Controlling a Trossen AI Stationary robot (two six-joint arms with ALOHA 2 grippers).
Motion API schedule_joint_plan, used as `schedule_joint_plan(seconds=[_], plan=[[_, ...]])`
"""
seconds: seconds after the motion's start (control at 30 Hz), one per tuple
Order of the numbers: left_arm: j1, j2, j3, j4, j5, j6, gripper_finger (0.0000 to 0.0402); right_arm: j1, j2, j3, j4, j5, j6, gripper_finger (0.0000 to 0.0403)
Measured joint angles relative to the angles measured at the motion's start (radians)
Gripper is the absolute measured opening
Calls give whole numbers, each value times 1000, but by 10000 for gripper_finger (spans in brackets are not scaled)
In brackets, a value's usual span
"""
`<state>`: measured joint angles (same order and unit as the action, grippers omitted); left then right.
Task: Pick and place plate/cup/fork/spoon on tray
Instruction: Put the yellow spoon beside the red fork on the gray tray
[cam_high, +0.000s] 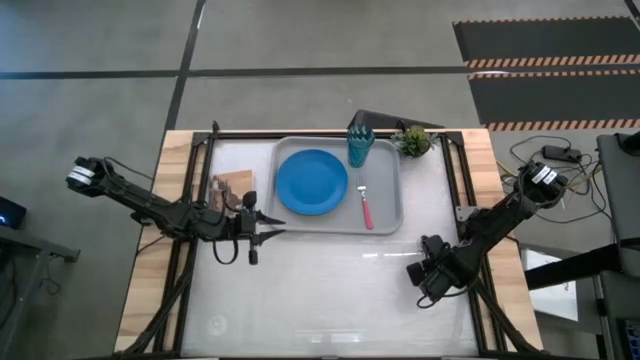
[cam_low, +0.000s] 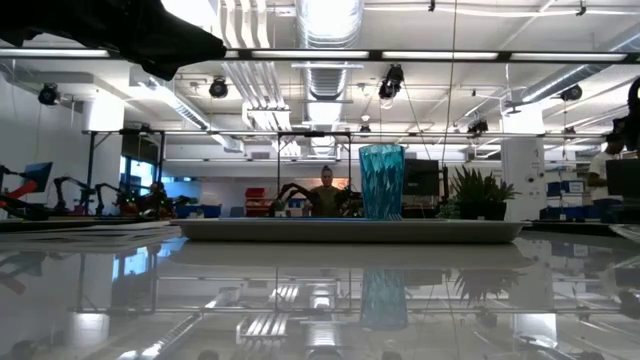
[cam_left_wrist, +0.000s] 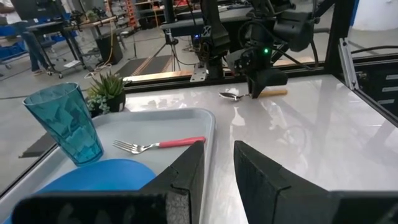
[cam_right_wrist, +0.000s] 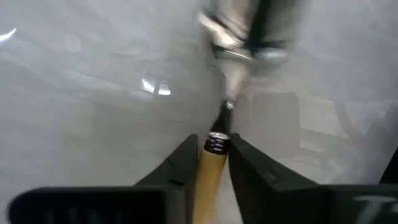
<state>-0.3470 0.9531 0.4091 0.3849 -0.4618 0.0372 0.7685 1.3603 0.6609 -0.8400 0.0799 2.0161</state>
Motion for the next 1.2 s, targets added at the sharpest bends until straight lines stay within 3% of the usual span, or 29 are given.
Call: schedule_joint_plan(seconds=[0.13, 0.53, 0.7, 0.97, 1.2], plan=[[0, 0, 0, 0, 0, 4, 70, 0, -5, 6, -3, -1, 1, 30], [0, 2, -1, 0, 0, -2, 70, -2, -100, 146, -43, 44, -19, 29], [0, 2, -1, 0, 0, -2, 70, -27, -103, 202, -44, 126, -50, 29], [0, 2, -1, 0, 0, 4, 70, -227, -93, 241, -49, 157, -236, 29], [0, 2, -1, 4, 0, 54, 70, -522, -100, 241, -45, 126, -498, 33]])
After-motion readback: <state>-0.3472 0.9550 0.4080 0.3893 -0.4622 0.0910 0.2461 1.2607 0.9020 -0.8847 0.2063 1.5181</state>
